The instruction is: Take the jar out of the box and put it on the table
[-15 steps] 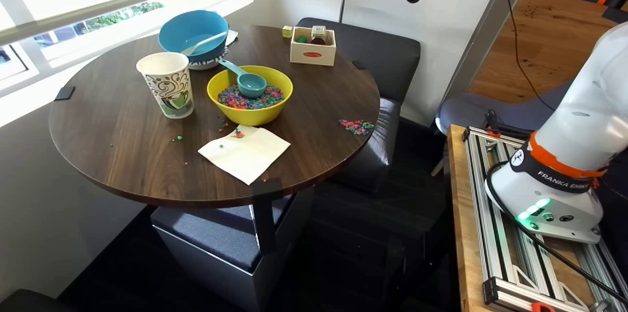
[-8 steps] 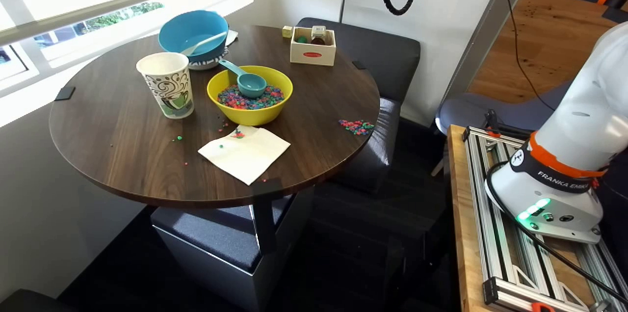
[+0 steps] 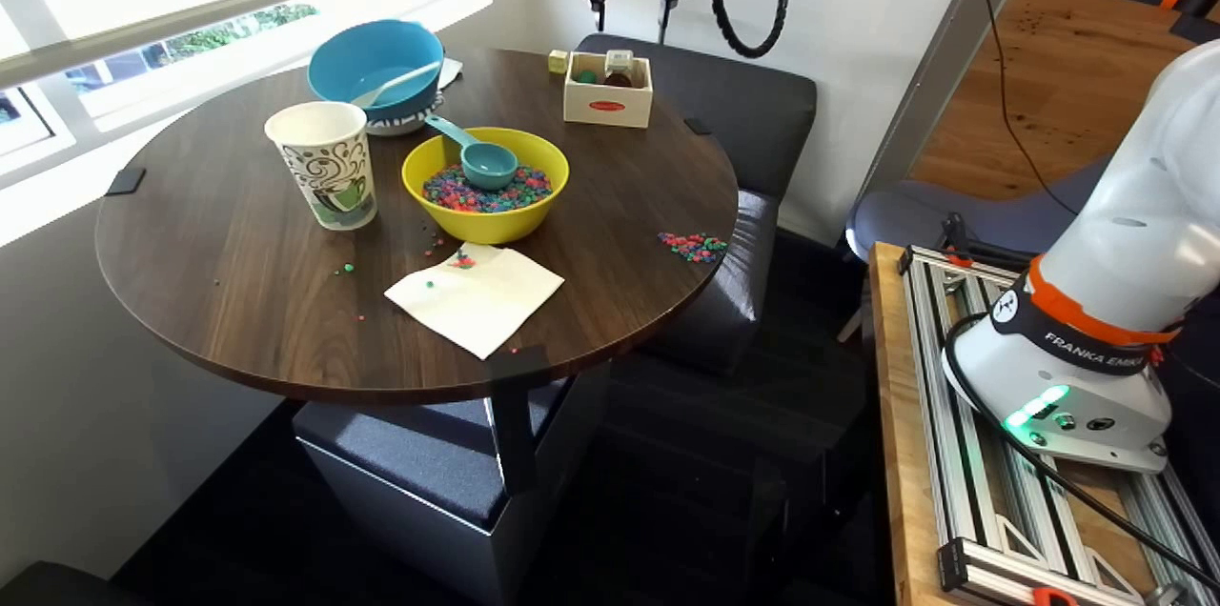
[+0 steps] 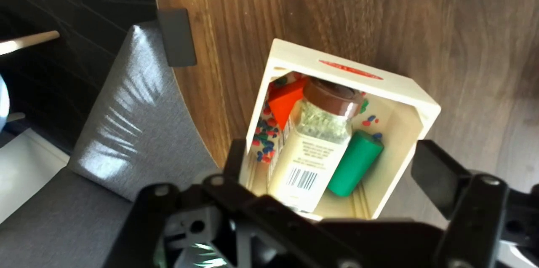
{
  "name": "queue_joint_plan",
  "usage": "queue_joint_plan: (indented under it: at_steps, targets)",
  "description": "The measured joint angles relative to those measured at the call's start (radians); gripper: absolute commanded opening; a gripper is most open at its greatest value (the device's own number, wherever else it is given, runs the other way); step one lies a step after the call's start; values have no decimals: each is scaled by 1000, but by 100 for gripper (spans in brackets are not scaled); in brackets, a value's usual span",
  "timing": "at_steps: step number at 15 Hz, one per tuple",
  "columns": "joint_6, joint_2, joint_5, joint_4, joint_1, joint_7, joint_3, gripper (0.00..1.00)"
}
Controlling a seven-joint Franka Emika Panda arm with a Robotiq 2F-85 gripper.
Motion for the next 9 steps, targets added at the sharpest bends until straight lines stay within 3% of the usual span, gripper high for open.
queue_joint_plan:
  at_steps: [5,7,8,9]
  targets:
    - [-3,183,3,129,20,15,-13,99]
    - [-22,234,4,183,20,15,-31,85]
    - [-41,252,6,208,19,15,-41,70]
    - [-63,267,9,230,19,15,-51,62]
